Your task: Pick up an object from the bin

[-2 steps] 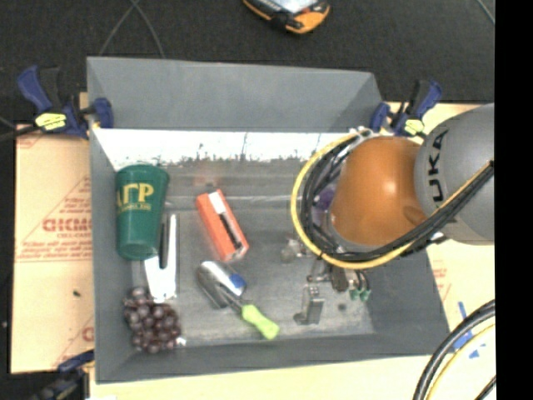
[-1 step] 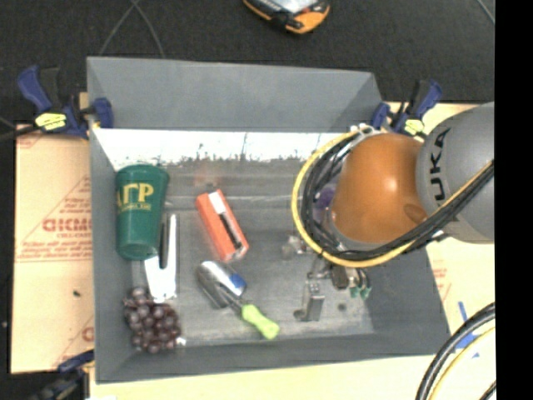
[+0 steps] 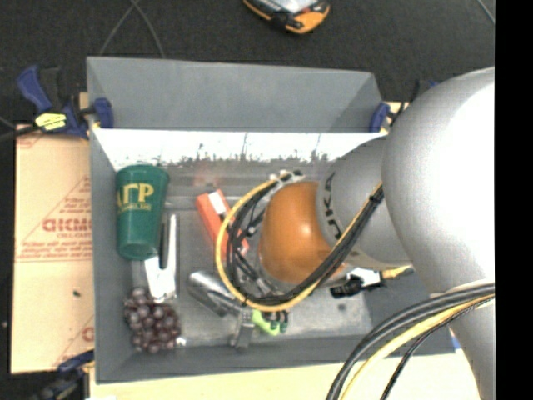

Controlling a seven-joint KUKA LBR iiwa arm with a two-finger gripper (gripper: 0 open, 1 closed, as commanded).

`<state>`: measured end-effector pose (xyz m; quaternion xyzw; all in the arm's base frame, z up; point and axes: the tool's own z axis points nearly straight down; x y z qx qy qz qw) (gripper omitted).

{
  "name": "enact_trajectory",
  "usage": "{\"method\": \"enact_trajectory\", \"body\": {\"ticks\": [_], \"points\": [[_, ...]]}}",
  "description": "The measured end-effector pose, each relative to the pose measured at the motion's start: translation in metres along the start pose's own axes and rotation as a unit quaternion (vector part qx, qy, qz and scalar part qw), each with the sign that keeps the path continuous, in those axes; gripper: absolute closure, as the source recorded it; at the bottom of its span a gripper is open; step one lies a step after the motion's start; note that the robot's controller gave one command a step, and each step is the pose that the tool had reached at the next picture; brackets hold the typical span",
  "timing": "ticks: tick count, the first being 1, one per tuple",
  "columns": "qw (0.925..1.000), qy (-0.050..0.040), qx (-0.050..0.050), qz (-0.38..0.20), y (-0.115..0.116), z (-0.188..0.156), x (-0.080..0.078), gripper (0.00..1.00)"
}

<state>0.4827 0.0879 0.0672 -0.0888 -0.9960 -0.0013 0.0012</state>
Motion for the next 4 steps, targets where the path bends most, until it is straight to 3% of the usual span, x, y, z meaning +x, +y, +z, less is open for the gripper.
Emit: {"method": "enact_trajectory", "body": {"ticks": [1,2,3,4], "points": [[0.996,-0.0059,0.001,-0.089,-0.008,-0.063,0.001,0.0],[0.9984,-0.0001,0.001,0.057,0.034,-0.032,0.006,0.0],[0.999,-0.0111,-0.001,-0.043,0.018,-0.004,0.01,0.0],[0.9975,-0.0018,0.0,0.071,0.031,-0.004,-0.01,1.0]]}}
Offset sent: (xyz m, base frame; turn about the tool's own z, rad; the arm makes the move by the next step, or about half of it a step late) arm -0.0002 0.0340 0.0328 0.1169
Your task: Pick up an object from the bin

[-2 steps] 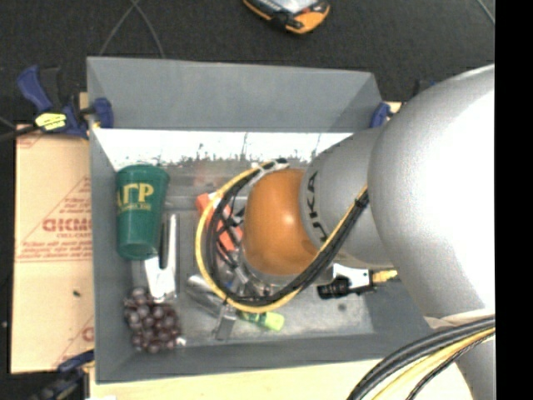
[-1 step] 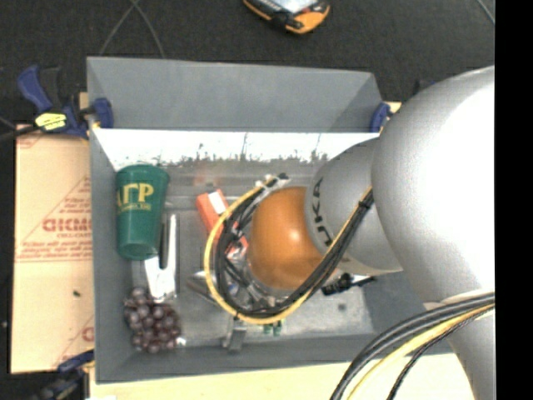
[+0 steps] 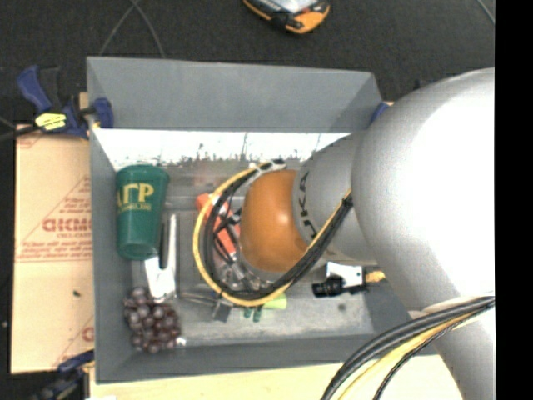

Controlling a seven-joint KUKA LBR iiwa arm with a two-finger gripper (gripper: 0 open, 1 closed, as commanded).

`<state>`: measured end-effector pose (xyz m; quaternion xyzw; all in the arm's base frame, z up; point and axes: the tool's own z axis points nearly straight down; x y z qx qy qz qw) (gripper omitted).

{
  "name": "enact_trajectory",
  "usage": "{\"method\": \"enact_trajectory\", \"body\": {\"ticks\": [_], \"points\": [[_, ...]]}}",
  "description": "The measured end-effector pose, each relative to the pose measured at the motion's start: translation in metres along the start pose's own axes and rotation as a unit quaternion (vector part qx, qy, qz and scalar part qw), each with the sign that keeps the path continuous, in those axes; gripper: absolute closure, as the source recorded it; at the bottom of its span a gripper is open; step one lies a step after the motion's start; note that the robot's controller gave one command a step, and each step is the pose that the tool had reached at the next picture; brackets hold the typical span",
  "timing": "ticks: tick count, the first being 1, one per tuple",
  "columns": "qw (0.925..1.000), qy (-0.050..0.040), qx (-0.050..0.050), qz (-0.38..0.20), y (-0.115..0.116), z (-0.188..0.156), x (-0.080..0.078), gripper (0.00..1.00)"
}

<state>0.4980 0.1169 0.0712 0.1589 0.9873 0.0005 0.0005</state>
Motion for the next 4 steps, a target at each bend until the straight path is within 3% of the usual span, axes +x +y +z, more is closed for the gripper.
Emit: {"method": "enact_trajectory", "body": {"ticks": [1,2,4], "points": [[1.0,0.0,0.0,0.0,0.0,0.0,0.0,1.0],[1.0,0.0035,0.002,-0.001,-0.002,-0.02,0.002,1.0],[1.0,0.0015,0.001,-0.004,-0.002,-0.068,0.0,1.0]]}}
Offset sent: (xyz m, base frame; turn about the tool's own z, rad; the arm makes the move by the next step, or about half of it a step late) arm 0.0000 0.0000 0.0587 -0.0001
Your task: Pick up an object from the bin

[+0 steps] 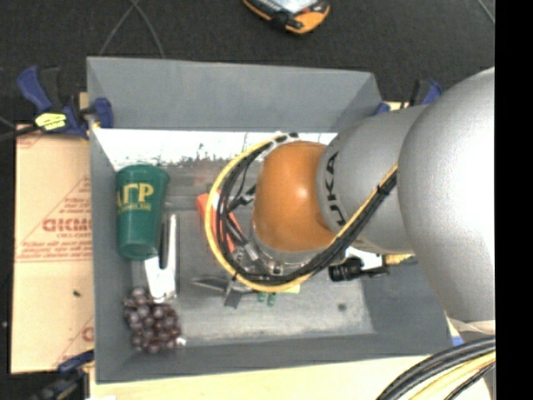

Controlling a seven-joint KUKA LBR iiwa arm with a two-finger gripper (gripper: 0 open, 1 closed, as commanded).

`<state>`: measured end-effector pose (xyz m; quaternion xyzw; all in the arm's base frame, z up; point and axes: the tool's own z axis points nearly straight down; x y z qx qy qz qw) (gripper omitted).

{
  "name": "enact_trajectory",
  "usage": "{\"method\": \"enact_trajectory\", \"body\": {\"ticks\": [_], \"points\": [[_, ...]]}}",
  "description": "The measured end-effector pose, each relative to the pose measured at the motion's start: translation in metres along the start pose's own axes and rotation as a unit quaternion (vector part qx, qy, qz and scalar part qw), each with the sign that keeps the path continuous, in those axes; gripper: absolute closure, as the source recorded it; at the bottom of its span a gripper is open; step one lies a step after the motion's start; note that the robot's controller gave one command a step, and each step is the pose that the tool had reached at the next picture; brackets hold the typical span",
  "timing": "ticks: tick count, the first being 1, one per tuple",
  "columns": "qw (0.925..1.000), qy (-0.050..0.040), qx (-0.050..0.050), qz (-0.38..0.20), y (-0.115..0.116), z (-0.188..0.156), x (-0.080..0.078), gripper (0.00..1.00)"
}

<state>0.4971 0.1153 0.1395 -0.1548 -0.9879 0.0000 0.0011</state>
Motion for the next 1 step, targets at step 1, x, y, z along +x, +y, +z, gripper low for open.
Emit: {"method": "enact_trajectory", "body": {"ticks": [1], "points": [[1.0,0.0007,0.0,-0.001,-0.0005,-0.0238,0.0001,1.0]]}}
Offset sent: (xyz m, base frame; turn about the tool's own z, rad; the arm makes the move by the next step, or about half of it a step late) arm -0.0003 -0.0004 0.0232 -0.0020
